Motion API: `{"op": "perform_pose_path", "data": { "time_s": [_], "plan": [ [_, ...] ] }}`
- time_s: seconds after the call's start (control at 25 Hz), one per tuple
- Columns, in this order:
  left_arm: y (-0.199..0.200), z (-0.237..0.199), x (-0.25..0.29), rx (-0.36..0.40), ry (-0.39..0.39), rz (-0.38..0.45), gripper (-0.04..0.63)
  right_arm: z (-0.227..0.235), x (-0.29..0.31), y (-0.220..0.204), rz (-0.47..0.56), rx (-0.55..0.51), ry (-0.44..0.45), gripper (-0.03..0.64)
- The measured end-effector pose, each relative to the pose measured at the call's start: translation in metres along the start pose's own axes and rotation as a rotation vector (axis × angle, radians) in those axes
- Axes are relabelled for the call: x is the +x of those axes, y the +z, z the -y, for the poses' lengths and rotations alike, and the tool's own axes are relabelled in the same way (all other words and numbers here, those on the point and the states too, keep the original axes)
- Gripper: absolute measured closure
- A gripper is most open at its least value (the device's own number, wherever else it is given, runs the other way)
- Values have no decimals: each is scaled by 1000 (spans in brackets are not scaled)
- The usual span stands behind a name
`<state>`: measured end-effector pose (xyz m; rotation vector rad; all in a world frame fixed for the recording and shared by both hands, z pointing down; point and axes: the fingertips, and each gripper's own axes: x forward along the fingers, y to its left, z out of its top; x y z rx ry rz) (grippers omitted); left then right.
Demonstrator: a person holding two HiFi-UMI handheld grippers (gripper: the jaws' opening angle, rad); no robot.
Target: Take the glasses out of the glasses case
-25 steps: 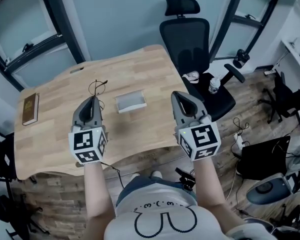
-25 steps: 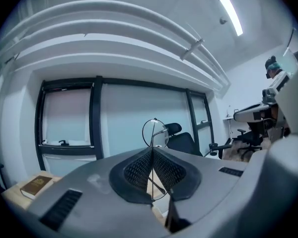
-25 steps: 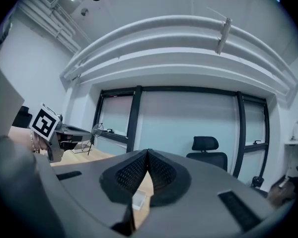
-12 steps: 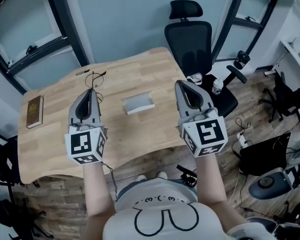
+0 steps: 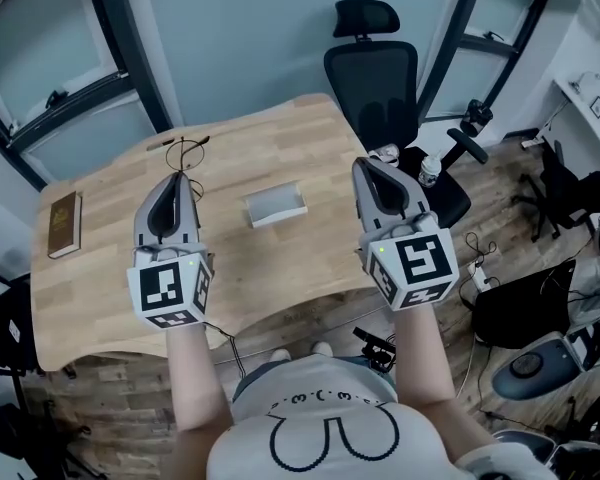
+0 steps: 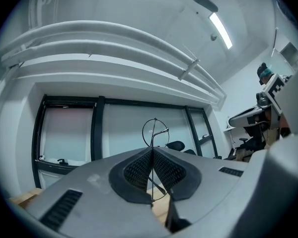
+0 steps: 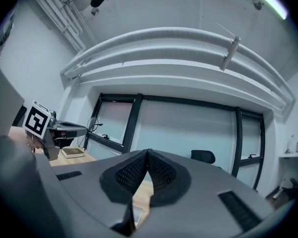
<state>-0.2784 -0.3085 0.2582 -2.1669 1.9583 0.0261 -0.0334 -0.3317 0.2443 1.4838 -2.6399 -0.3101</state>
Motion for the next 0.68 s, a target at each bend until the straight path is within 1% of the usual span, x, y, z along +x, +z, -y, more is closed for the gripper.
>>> {"op": "perform_pose_path", "data": {
  "time_s": [0.28, 0.68],
  "plan": [
    [-5, -5, 1, 12, -6, -13, 577, -1, 5, -2, -18, -11, -12, 566],
    [-9, -1, 2, 28, -22, -23, 577, -4, 5, -8, -29, -24, 1, 566]
  ]
}}
